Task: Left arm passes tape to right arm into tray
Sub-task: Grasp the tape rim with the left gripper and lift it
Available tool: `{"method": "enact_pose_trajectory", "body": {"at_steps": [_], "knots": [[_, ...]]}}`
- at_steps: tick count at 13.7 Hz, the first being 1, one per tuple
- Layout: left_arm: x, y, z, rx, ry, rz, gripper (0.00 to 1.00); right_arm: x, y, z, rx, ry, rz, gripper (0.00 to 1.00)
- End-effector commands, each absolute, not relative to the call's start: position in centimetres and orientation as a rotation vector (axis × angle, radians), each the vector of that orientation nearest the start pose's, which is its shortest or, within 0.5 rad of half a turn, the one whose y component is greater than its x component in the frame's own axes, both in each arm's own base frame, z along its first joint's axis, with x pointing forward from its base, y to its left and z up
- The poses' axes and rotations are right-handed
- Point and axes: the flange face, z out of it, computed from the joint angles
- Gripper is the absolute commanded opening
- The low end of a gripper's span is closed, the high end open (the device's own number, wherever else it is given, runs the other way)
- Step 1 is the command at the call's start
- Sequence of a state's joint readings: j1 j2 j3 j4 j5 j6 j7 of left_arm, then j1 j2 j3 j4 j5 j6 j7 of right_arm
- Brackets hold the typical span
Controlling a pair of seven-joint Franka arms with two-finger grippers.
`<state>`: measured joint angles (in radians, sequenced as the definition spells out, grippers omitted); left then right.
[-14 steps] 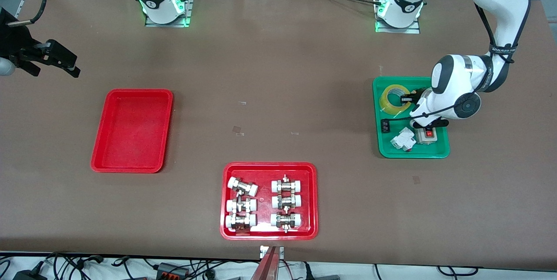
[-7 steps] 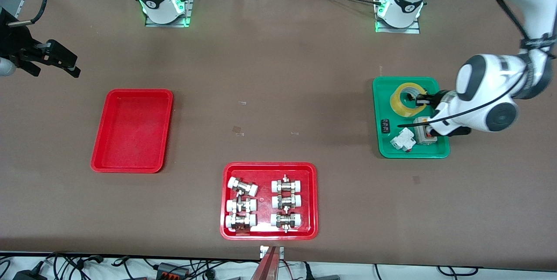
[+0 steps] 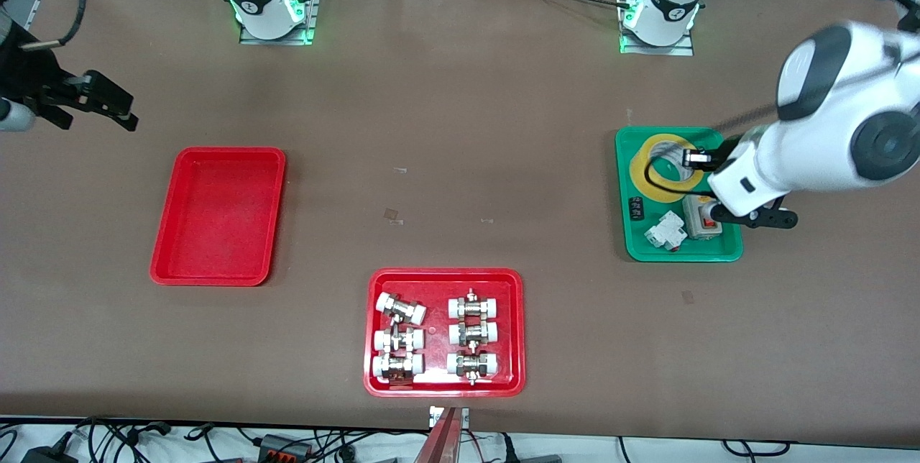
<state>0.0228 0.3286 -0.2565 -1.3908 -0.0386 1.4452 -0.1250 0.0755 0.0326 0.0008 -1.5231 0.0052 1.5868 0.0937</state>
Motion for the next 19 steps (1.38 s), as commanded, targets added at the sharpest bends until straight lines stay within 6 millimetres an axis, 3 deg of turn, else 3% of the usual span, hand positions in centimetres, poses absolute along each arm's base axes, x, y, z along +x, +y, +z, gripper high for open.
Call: {"method": "enact_pose_trajectory", "body": {"at_steps": [1,2,5,7,9,10,12,13,16,18,19], "knots": [[61.8,-15.7,52.7,-3.233,0.260,0.428,0.01,56.5,5.0,61.2,-3.148,-0.017,0.083,1.00],[62.1,-18.6,51.4,-3.266,0.315,0.460,0.01,56.5,5.0,60.4,-3.146,-0.015,0.141,1.00],[64.1,-22.0,49.0,-3.455,0.241,0.423,0.01,56.7,5.8,59.3,-3.046,-0.011,0.203,1.00],[65.0,-24.8,46.8,-3.675,0.162,0.566,0.01,56.9,6.9,58.8,-2.961,-0.015,0.224,1.00],[65.0,-28.5,44.4,-3.719,0.135,0.584,0.00,57.6,8.5,57.2,-2.825,-0.013,0.268,1.00],[65.0,-30.9,42.7,-3.729,0.044,0.609,0.00,58.2,9.2,56.3,-2.755,-0.009,0.289,1.00],[64.6,-35.8,41.2,-3.793,-0.211,0.626,0.00,59.4,10.4,54.4,-2.638,-0.059,0.300,1.00],[64.6,-37.5,40.8,-3.822,-0.422,0.658,0.00,60.0,11.1,53.5,-2.593,-0.090,0.284,1.00],[64.7,-41.3,40.2,-3.811,-1.001,0.612,0.00,61.7,14.7,50.9,-2.506,-0.184,0.213,1.00],[63.8,-44.2,39.3,-3.780,-1.201,0.571,0.00,62.7,17.1,49.4,-2.471,-0.182,0.167,1.00],[63.8,-44.6,38.9,-3.758,-1.293,0.560,0.00,63.1,18.5,48.7,-2.454,-0.187,0.133,1.00]]}}
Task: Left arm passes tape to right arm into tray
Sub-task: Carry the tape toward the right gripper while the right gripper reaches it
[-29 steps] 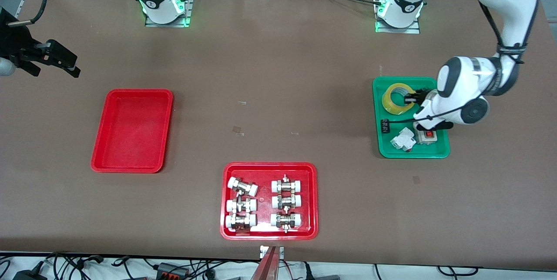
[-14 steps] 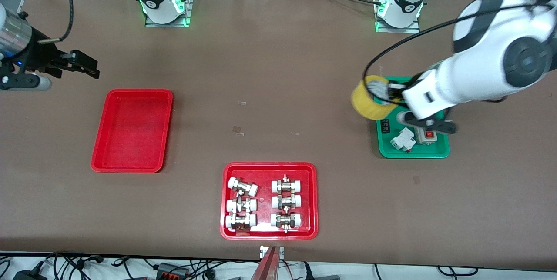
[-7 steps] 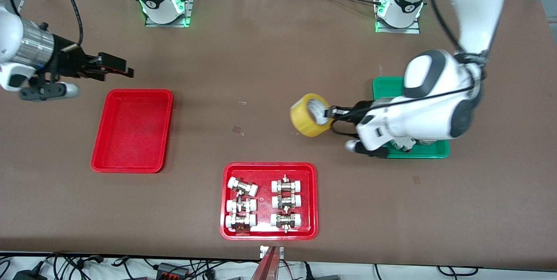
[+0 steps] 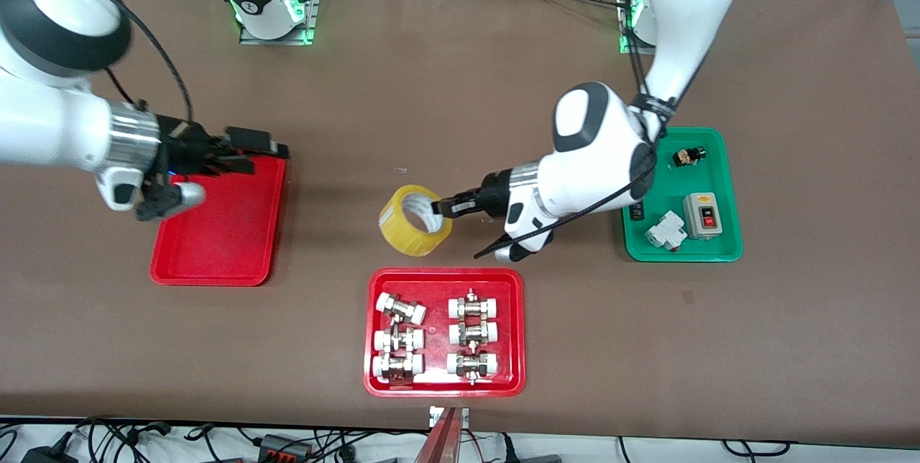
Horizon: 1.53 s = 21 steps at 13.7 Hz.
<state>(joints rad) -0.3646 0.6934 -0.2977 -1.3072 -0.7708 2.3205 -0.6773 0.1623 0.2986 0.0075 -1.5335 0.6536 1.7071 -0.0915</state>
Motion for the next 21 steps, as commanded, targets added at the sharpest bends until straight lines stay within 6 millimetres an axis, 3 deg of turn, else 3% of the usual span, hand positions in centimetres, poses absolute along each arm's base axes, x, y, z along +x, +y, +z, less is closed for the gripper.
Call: {"method": "enact_pose_trajectory", "body": {"at_steps": [1,3,8,14,21], "knots": [[63.8,-44.9,38.9,2.097,0.799,-0.314,0.00,63.5,19.9,47.8,-2.439,-0.186,0.111,1.00],[63.2,-46.2,39.3,2.053,0.887,-0.319,0.00,64.1,21.8,46.4,-2.434,-0.187,0.062,1.00],[63.2,-46.3,37.9,1.984,0.933,-0.387,0.01,65.8,22.3,43.6,-2.368,-0.270,-0.058,1.00],[63.1,-46.7,36.3,1.999,0.903,-0.386,0.02,67.5,25.1,41.8,-2.371,-0.218,-0.222,1.00],[63.5,-46.7,36.4,1.990,0.906,-0.380,0.03,67.7,27.1,40.4,-2.365,-0.188,-0.273,1.00]]}}
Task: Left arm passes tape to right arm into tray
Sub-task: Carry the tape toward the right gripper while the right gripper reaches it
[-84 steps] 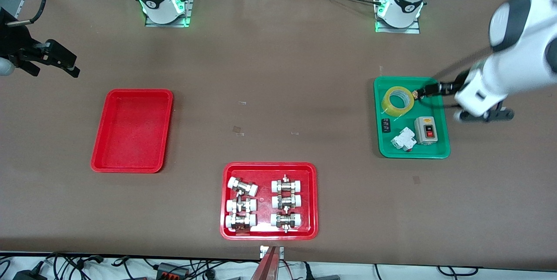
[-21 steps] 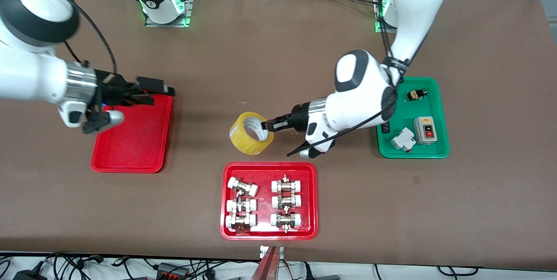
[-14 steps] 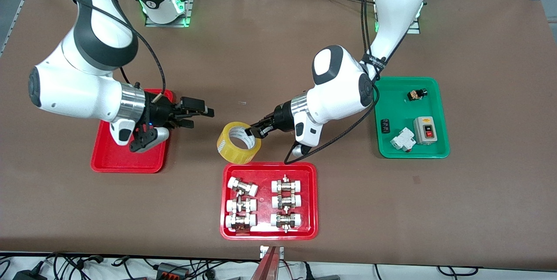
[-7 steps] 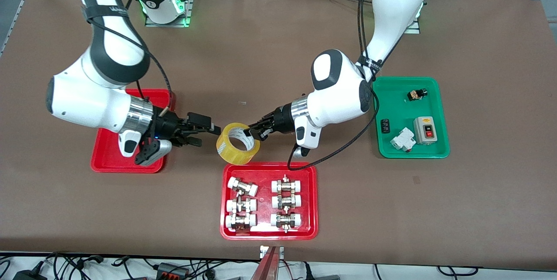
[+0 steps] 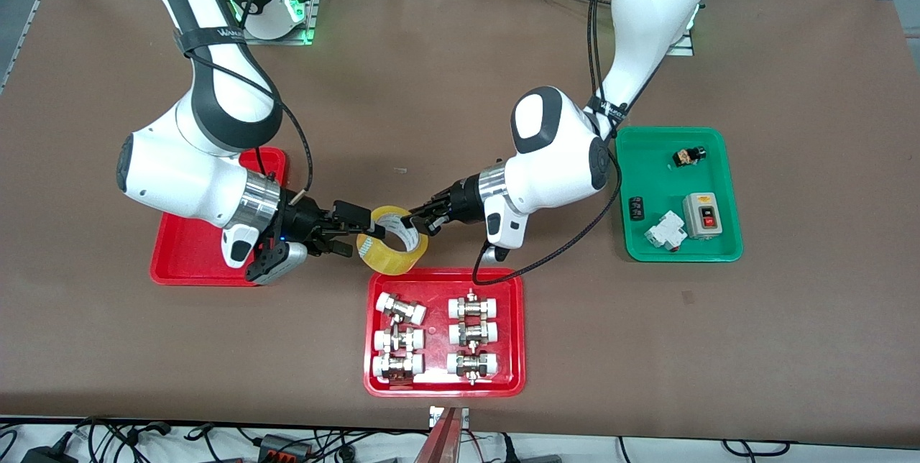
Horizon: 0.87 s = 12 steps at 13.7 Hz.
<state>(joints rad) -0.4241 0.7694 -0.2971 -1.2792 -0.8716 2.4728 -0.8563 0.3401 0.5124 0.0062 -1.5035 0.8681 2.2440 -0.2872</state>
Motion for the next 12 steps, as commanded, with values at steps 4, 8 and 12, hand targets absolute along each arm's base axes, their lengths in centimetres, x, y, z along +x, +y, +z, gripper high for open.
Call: {"method": "enact_pose_trajectory", "body": {"at_steps": [4,8,12], "knots": [[63.43,-46.82,36.12,1.994,0.904,-0.382,0.03,67.69,27.16,40.45,-2.362,-0.219,-0.286,0.34],[63.43,-46.82,36.12,1.994,0.904,-0.382,0.04,67.74,27.08,40.64,-2.362,-0.206,-0.285,0.00],[63.86,-46.09,36.64,1.997,0.905,-0.366,0.89,67.71,27.09,40.86,-2.361,-0.204,-0.285,0.00]]}}
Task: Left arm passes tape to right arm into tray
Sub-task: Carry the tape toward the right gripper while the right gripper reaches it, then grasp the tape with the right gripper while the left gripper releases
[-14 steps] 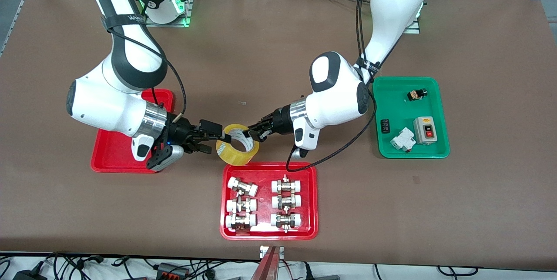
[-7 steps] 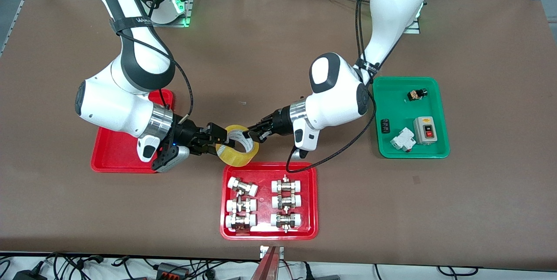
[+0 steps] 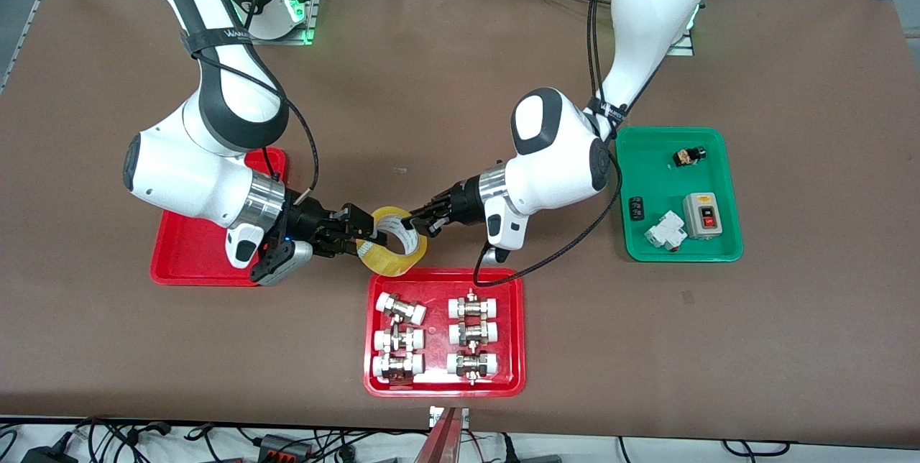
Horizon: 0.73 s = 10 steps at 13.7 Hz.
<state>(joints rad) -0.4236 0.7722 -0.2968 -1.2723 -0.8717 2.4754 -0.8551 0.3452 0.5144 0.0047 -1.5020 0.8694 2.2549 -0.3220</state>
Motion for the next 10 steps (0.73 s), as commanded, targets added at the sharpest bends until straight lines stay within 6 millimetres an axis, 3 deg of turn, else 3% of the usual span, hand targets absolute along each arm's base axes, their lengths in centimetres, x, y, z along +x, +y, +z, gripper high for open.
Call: {"method": "enact_pose_trajectory", "body": {"at_steps": [1,6,8,10], "knots": [[64.2,-45.5,37.5,1.992,0.904,-0.356,1.00,67.7,27.2,40.9,-2.360,-0.205,-0.284,0.00],[67.2,-38.3,43.4,2.106,0.821,-0.147,1.00,67.9,27.2,41.6,-2.354,-0.209,-0.299,0.00],[69.1,-32.4,44.9,2.123,0.856,-0.180,1.00,68.1,26.3,41.8,-2.351,-0.192,-0.290,0.00],[69.9,-25.4,46.0,2.279,0.784,-0.257,1.00,68.2,22.5,42.2,-2.344,-0.182,-0.165,0.00]]}}
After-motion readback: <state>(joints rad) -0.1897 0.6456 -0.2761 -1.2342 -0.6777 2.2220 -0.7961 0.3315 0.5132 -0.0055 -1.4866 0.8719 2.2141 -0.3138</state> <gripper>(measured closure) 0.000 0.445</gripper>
